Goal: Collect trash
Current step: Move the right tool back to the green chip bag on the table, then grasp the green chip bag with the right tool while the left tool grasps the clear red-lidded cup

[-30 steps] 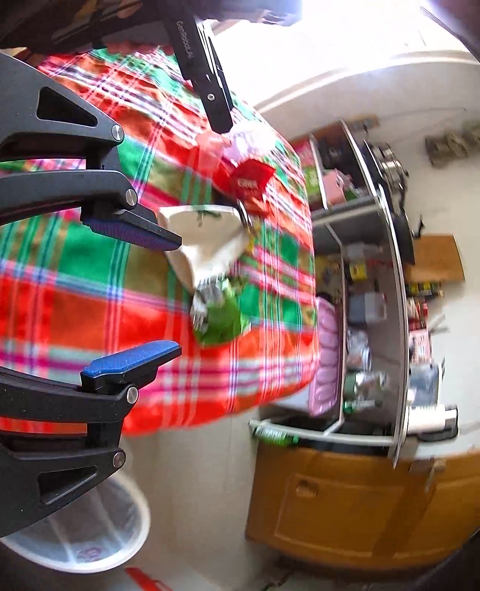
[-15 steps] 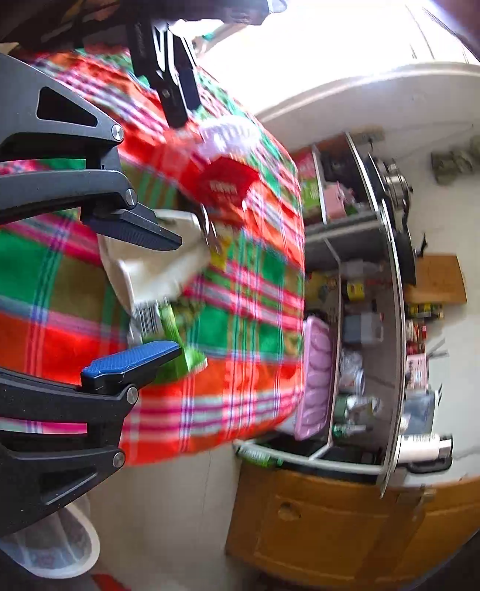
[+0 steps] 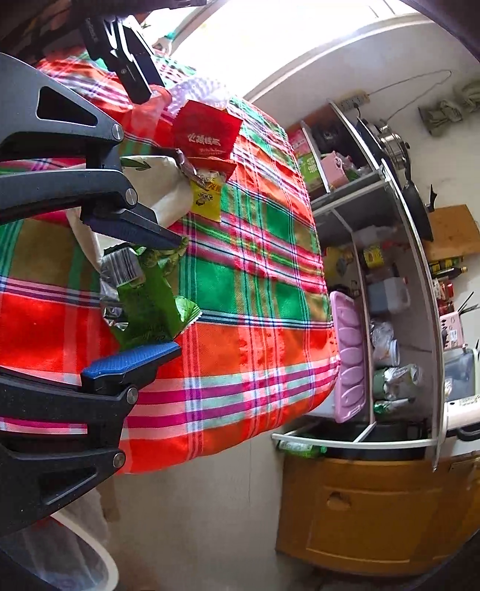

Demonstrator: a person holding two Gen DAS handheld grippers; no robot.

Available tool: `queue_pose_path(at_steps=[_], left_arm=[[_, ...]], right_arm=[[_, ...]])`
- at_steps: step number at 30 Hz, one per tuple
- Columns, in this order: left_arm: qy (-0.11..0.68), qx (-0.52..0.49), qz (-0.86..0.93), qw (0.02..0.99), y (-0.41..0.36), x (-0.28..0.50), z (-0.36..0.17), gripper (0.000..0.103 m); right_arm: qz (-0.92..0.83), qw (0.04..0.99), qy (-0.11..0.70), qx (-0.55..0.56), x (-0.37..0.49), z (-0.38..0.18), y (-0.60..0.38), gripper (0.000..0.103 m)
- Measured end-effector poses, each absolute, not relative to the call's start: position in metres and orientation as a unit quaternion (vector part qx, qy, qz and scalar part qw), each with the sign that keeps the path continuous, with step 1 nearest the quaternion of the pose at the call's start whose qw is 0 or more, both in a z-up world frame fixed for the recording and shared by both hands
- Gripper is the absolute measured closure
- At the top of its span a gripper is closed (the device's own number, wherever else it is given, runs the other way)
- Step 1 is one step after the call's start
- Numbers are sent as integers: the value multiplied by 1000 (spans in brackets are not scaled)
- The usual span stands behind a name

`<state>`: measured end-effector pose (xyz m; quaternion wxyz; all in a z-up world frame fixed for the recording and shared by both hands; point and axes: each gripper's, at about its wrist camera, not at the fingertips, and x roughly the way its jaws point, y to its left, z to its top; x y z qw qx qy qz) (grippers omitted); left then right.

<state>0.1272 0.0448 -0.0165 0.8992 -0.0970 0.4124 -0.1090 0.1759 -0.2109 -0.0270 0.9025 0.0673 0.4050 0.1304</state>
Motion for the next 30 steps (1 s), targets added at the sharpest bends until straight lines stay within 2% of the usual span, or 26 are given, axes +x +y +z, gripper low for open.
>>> queue_pose_path(at_steps=[3,17,18,19,20,24,26,28,30], left_arm=[[415,-97,-103,899,46,130,-18,28],[421,-66,-79,901,36,140,-25,28],[420,-65,-77,902,36,141,-25,28],[420,-64,-77,902,35,141,-25,28],[422,-64,-79,901,35,142,-26,31],[420,-70,-89,900,34,142,-26,47],[418,-68,-95,901,33,141,-25,53],[416,-64,-95,902,32,140,-24,55],[415,-62,-97,903,31,140,-23,57]], right_arm=[[126,902,409,58,178,-30,-207,51],[87,909,407,29,175,-31,-196,51],[87,909,406,34,174,-30,-197,53],[92,908,405,43,174,-31,-199,61],[104,906,407,58,174,-31,-201,66],[103,907,404,55,171,-30,-201,68],[104,908,401,56,169,-30,-200,73],[103,910,398,59,168,-29,-202,88],[110,906,402,71,167,-30,-204,88]])
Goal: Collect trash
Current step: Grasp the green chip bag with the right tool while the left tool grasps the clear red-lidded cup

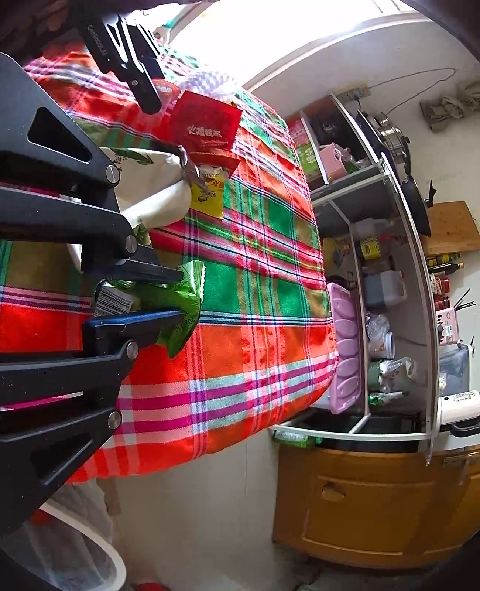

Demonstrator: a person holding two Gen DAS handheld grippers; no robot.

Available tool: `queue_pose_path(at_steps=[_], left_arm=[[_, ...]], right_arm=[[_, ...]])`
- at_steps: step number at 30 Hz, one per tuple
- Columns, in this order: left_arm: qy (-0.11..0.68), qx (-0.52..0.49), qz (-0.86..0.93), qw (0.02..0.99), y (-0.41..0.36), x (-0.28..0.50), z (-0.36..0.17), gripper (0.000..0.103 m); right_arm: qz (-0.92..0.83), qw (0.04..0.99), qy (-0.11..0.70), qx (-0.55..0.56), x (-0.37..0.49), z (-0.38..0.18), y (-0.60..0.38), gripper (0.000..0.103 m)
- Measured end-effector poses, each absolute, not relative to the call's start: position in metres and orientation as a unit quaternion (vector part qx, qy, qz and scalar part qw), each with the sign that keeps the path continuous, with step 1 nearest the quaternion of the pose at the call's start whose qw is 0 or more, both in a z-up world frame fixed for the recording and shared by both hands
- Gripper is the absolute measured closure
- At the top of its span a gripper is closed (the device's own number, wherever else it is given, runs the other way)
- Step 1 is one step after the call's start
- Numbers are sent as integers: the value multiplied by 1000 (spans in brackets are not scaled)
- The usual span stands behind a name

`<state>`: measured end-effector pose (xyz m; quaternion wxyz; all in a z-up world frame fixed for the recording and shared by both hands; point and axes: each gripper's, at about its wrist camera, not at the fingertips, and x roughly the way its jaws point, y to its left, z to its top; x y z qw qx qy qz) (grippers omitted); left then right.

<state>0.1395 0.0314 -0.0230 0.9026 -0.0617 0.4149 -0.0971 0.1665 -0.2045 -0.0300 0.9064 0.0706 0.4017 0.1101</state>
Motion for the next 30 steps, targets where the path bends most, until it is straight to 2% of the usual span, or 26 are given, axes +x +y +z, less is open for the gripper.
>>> queue_pose_path(at_steps=[1,2,3,16,21,30], left_arm=[[414,-62,-101,903,30,138,-22,59],[413,-62,-104,903,30,138,-21,66],[410,-59,-106,904,29,137,-20,68],[401,-63,-112,907,32,128,-12,82],[396,-61,-113,909,33,122,-8,91],[390,-60,-113,912,34,109,-4,95]], right_arm=[[112,905,403,73,167,-31,-206,88],[110,905,403,73,168,-31,-206,88],[111,906,402,73,167,-31,-206,89],[117,913,381,88,153,-20,-212,89],[118,916,373,92,145,-14,-214,89],[119,922,356,90,131,-4,-216,89]])
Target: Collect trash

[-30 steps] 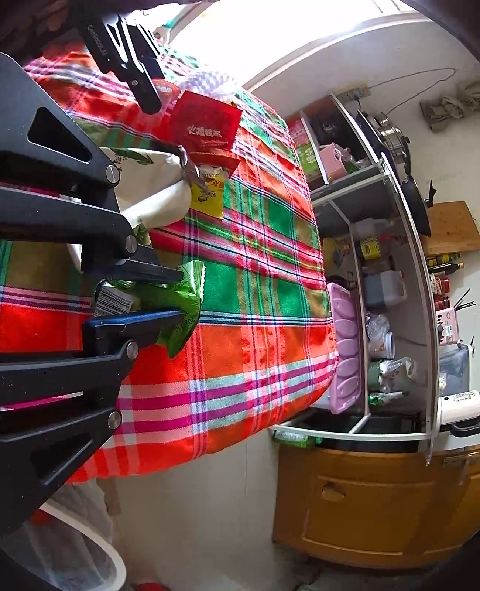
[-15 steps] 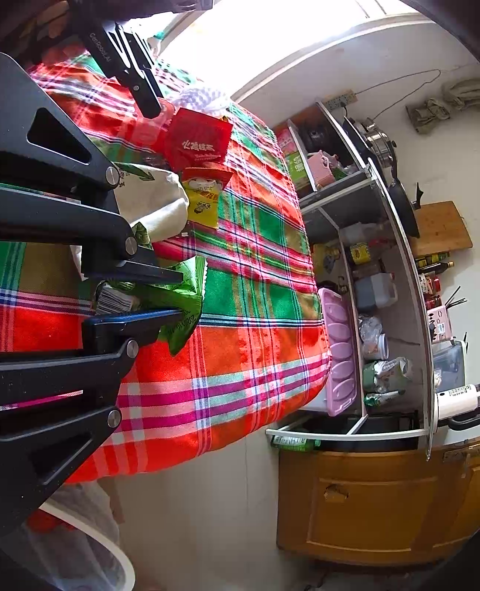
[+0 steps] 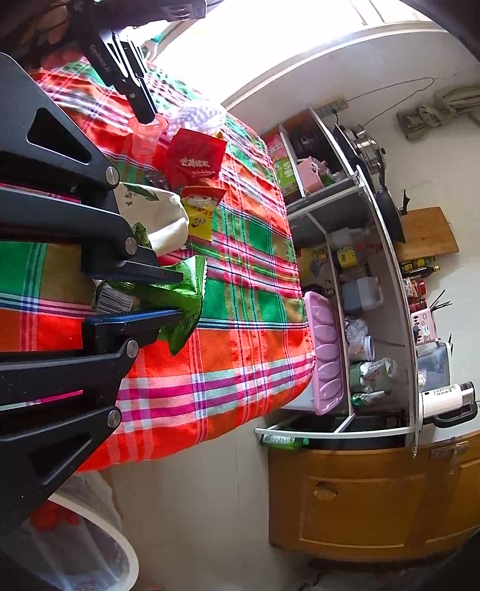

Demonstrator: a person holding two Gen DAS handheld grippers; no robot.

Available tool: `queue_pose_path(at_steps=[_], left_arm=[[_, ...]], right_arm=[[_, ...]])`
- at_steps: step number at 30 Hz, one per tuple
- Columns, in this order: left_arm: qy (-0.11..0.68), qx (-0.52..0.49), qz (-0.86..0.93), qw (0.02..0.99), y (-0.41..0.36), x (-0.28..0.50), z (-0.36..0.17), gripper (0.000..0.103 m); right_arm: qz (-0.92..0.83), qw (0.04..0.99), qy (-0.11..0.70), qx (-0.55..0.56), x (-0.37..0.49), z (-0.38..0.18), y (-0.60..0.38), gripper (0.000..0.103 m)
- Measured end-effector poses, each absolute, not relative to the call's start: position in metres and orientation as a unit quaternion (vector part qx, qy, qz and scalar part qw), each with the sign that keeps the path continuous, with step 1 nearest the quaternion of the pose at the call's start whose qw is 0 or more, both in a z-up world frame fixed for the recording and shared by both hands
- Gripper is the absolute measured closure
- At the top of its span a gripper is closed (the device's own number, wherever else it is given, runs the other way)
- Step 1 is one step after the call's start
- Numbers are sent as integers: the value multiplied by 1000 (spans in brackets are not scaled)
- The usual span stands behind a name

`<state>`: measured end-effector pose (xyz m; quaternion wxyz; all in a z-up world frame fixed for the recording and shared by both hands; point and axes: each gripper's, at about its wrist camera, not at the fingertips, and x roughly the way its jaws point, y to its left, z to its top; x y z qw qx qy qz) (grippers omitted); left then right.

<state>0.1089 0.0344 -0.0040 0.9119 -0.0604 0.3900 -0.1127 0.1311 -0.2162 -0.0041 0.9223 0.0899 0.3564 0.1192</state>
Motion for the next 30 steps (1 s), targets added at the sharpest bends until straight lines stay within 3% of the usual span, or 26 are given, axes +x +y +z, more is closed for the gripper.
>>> queue_pose_path(at_steps=[14,16,17,18,23,27,30], left_arm=[[385,-70,-118,913,42,105,-1,93],[382,-62,-101,916,41,106,-1,64],[377,-57,-102,919,40,106,1,31],[371,-57,-104,921,40,106,4,11],[391,-72,-102,912,42,121,-5,11],[415,-47,-88,904,34,129,-19,28],[425,-49,-103,898,28,132,-27,34]], right_arm=[[125,925,345,95,120,1,-215,89],[127,925,345,95,119,1,-214,89],[127,925,345,95,119,1,-214,89],[128,925,346,96,118,1,-215,89],[128,925,345,98,118,1,-215,89],[129,925,345,98,119,1,-214,89],[129,924,346,98,120,0,-214,89]])
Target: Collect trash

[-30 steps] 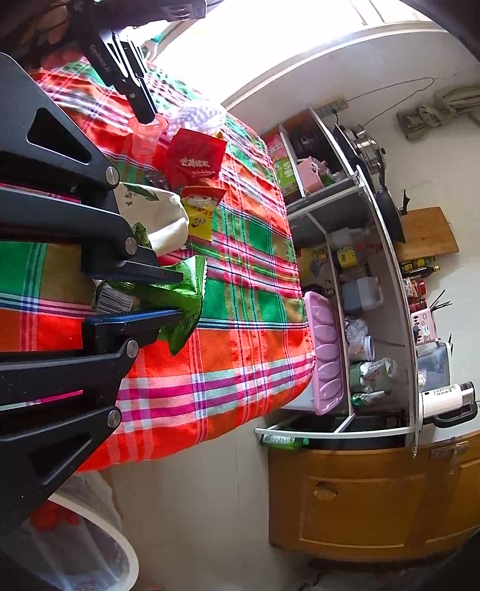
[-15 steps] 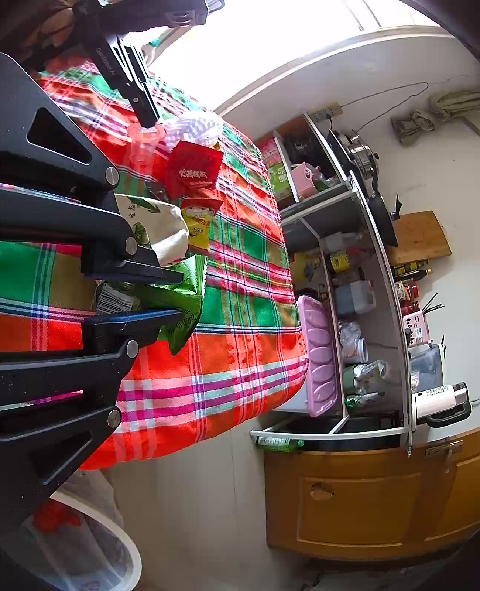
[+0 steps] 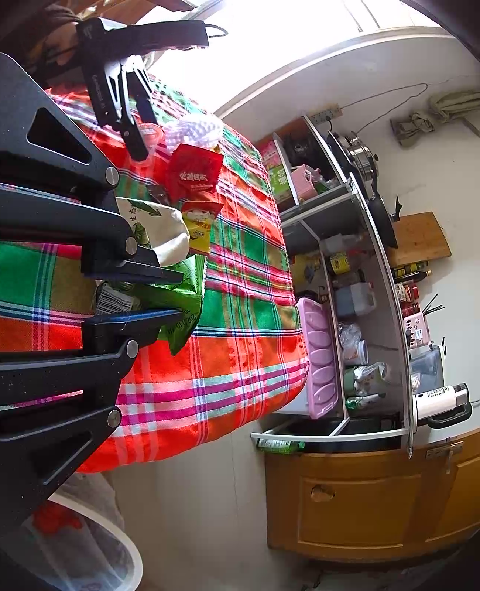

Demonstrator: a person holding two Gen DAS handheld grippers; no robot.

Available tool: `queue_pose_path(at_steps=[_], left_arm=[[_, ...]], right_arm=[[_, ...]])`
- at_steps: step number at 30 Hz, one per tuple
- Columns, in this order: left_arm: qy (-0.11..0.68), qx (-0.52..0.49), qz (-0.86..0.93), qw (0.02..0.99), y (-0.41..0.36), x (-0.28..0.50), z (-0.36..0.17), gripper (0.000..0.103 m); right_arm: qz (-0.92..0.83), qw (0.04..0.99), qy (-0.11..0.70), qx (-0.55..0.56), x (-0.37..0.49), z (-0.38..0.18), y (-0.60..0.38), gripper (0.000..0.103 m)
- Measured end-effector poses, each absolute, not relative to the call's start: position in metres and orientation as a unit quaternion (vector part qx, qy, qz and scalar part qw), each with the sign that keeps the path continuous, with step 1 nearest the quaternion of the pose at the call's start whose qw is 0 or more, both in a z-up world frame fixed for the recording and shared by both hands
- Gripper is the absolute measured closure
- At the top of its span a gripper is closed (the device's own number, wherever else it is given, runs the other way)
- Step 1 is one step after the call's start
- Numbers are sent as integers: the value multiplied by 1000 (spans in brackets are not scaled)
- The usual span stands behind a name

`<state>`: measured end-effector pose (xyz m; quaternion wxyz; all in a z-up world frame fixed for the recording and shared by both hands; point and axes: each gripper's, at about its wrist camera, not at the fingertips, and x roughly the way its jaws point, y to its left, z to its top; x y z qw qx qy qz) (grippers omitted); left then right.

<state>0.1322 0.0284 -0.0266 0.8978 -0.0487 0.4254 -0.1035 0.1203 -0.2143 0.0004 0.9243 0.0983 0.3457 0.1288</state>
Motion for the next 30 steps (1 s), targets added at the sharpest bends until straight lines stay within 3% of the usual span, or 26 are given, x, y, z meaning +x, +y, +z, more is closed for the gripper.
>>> queue_pose_path(at_steps=[4,6,30], left_arm=[[432,-41,-90,897,25,135,-32,34],[429,-31,-87,898,23,134,-32,50],[384,-1,-144,912,-32,98,26,50]], right_arm=[[130,924,347,98,120,-1,-214,89],[131,923,348,97,120,-2,-214,89],[112,937,315,104,79,27,-246,89]])
